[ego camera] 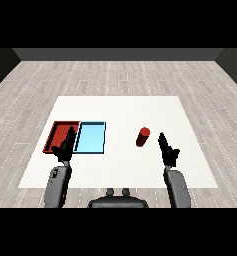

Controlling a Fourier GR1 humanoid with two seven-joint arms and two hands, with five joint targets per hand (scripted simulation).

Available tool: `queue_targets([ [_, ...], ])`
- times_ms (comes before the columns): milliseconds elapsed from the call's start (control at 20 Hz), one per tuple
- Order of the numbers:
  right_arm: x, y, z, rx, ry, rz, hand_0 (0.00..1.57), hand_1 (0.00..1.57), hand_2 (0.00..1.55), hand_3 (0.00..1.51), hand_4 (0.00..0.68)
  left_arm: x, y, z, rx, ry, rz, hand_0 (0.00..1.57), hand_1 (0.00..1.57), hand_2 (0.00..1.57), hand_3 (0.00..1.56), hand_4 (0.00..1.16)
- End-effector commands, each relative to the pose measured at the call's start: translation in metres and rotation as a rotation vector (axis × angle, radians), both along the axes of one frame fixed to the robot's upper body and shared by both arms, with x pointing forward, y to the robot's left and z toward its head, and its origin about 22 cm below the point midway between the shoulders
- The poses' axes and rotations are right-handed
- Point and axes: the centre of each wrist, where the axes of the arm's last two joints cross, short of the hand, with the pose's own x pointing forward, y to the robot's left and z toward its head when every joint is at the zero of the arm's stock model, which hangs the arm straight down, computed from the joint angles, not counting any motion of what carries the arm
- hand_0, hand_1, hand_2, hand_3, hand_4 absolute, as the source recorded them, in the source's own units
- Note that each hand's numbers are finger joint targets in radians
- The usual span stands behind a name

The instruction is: Pick the red can and put it in the red box

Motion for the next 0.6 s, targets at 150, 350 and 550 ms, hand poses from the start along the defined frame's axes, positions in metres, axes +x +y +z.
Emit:
queue_targets([
  [150,0.006,-0.088,0.016,0.0,-0.055,0.006,0.0,0.0,0.0,0.0,0.0,-0.007,-0.002,-0.01,0.033,0.034,-0.044,0.0,0.0,0.0,0.0,0.0],
  [350,0.011,-0.1,0.038,0.07,-0.337,0.09,0.0,0.0,0.0,0.0,0.0,-0.001,-0.011,0.02,-0.064,-0.346,-0.07,0.0,0.0,0.0,0.0,0.0],
  [550,0.003,-0.131,0.018,0.112,-0.398,0.095,0.0,0.0,0.0,0.0,0.0,-0.013,-0.013,0.006,-0.049,-0.392,-0.078,0.0,0.0,0.0,0.0,0.0],
])
